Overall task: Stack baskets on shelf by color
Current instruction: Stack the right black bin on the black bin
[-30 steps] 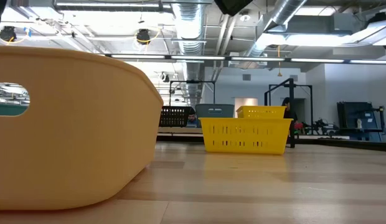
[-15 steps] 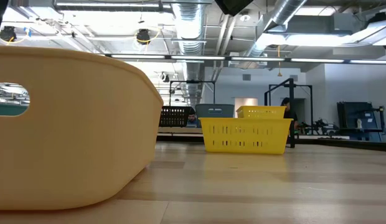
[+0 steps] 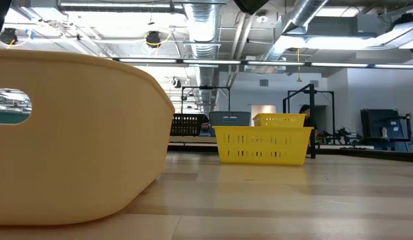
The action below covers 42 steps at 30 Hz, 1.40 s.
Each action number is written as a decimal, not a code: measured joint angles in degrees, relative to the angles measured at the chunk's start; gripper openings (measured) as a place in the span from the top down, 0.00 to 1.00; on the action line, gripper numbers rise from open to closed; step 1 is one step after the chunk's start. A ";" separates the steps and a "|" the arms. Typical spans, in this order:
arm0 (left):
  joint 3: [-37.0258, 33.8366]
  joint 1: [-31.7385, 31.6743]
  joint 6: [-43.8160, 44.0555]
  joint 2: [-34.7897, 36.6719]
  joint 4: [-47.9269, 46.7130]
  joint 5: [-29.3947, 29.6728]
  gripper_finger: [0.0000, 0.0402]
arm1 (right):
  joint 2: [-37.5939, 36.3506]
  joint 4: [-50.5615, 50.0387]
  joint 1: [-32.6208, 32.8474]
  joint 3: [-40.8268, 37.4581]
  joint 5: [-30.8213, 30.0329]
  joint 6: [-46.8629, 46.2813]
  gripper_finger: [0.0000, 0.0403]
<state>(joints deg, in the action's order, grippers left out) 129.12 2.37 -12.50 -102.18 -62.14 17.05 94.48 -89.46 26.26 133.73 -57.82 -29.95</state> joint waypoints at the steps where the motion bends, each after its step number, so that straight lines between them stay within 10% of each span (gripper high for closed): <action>1: 0.15 0.05 -0.35 -0.46 0.85 0.31 0.65 | 0.00 0.10 0.00 0.00 -0.02 0.00 1.00; 19: 3.89 4.65 3.27 -2.98 -3.72 0.64 0.65 | -0.55 1.47 -0.07 0.02 2.14 0.02 1.00; 27: 5.51 9.66 0.33 -2.44 -5.89 17.00 0.65 | -0.83 1.71 -0.16 0.02 2.27 0.02 1.00; 42: 5.49 1.98 1.83 -4.90 -3.77 16.15 0.65 | -0.61 3.05 -0.13 0.02 2.40 0.00 1.00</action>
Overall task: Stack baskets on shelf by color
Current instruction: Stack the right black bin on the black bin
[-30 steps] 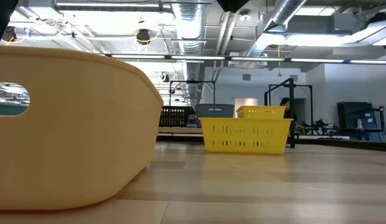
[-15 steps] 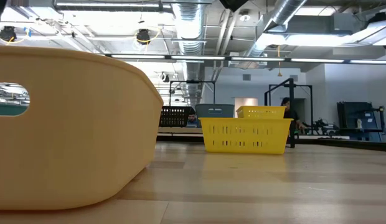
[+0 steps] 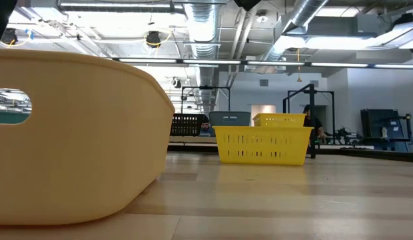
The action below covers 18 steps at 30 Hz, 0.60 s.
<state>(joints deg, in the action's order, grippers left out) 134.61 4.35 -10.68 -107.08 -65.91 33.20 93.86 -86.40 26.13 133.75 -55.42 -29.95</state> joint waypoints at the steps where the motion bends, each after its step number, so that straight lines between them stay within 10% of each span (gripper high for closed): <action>1: -0.04 -0.45 0.00 -0.18 -0.02 -0.46 0.65 | 0.00 0.04 0.00 0.00 0.00 0.00 1.00; 8: -0.02 -3.84 3.93 -2.62 0.79 -5.53 0.67 | 0.02 0.30 0.17 0.00 0.51 0.00 1.00; 18: 0.36 -3.87 1.07 -1.99 0.73 -5.29 0.99 | -0.04 1.50 0.15 0.00 1.75 0.39 1.00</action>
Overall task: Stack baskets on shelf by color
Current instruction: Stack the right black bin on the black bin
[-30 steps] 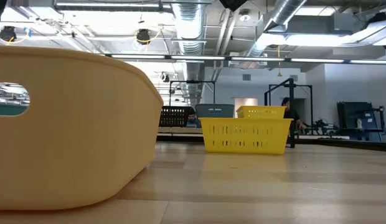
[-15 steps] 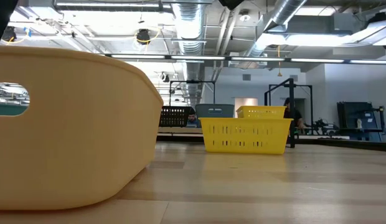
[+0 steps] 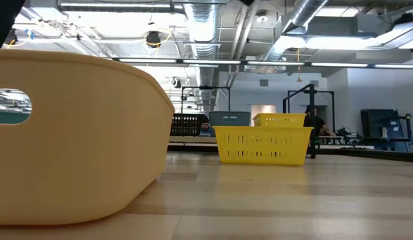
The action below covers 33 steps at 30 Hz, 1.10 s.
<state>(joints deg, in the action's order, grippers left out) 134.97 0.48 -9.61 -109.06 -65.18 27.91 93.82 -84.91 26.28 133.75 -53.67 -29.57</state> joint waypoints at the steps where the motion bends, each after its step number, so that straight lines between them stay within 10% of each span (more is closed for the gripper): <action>1: 0.05 0.27 -0.35 0.08 0.04 0.01 0.99 | 0.00 0.17 0.00 0.00 -0.06 0.07 1.00; 10: -0.14 3.01 2.42 2.75 -10.02 7.42 1.00 | -0.07 -1.71 0.00 0.00 -0.33 0.05 1.00; 23: -0.08 1.09 35.48 16.34 -24.43 12.86 1.00 | -0.20 -2.05 -5.15 0.00 -1.14 0.09 1.00; 33: -0.16 -4.13 36.60 15.42 -24.80 9.53 1.00 | -0.20 -4.46 -12.09 0.00 -12.91 1.64 1.00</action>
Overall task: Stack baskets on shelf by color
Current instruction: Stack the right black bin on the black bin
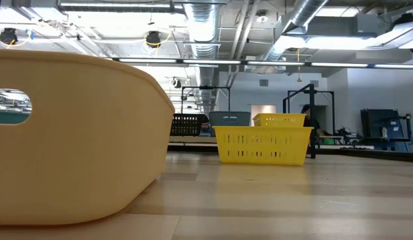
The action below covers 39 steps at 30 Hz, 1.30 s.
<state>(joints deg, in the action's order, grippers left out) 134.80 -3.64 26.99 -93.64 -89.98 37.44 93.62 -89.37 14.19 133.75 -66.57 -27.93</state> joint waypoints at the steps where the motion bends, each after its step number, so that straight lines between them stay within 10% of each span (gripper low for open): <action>1: 0.00 -0.48 -0.37 -0.20 -0.03 -0.67 1.00 | 0.00 -0.72 -0.98 0.00 -1.22 -0.01 1.00; 14: 0.00 -1.40 1.21 -0.25 -0.02 -1.09 1.00 | -13.04 -0.62 -18.29 0.01 9.31 12.25 1.00; 31: -14.49 -1.60 20.18 -0.38 7.77 0.81 1.00 | -33.13 0.10 -9.21 -39.63 12.50 -9.38 1.00; 39: -26.56 -4.64 31.58 -0.29 11.38 -6.70 1.00 | -33.78 2.51 -2.30 -44.41 12.60 -11.26 1.00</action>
<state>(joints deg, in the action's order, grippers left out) 108.25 -8.28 58.57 -93.93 -78.60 30.74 59.85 -86.86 11.89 89.34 -53.98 -39.19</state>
